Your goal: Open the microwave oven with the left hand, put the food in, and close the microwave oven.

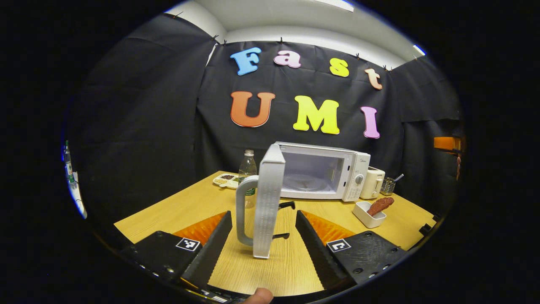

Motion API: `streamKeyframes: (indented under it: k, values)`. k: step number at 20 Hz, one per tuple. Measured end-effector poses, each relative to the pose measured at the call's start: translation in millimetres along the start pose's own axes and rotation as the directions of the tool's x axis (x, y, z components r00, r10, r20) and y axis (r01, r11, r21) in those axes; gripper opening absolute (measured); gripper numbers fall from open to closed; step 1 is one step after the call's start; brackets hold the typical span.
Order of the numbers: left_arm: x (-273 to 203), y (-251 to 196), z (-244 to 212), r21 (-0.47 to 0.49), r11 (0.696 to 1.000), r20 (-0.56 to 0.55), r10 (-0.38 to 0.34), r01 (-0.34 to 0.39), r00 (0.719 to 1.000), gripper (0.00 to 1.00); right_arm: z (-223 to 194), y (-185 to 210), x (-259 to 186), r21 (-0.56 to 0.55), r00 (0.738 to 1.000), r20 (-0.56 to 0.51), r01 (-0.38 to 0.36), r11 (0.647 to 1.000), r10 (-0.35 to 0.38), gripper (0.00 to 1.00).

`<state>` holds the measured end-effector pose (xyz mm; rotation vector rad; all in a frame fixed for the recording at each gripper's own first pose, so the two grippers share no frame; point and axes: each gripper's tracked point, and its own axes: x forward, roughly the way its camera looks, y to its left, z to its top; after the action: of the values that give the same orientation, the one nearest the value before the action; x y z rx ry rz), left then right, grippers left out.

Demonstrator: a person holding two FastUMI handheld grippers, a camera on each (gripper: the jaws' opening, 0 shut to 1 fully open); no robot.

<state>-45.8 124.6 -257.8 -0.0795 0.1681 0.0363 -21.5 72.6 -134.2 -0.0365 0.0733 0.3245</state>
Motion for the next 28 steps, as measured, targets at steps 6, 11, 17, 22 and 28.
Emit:
streamKeyframes:
  k: [6,11,17,22,28]
  values:
    - [-18.9,-13.1,51.9,0.013,0.999,0.037,0.052,-0.052,0.998,0.93,-20.1,-1.7,10.5,-0.022,0.997,-0.075,-0.01,1.0,0.009,1.0]
    - [-21.9,-46.7,100.9,0.021,1.0,0.086,0.008,-0.01,0.996,0.93,-29.0,-24.9,30.2,-0.037,0.993,-0.114,0.017,0.999,-0.021,0.93]
    - [-15.1,-90.7,153.2,0.031,0.996,0.159,-0.085,0.081,0.984,0.93,-65.7,-53.7,59.3,0.003,0.971,-0.24,0.015,1.0,-0.014,1.0]
    - [-6.0,-116.3,172.8,0.095,0.993,0.207,-0.087,0.068,0.974,0.93,-108.9,-76.8,87.7,0.116,0.925,-0.377,0.0,0.993,0.044,1.0]
    - [-5.7,-144.5,161.7,0.105,0.988,0.19,-0.129,0.11,0.973,0.93,-159.7,-84.6,123.6,0.342,0.837,-0.509,-0.014,0.939,0.198,0.92]
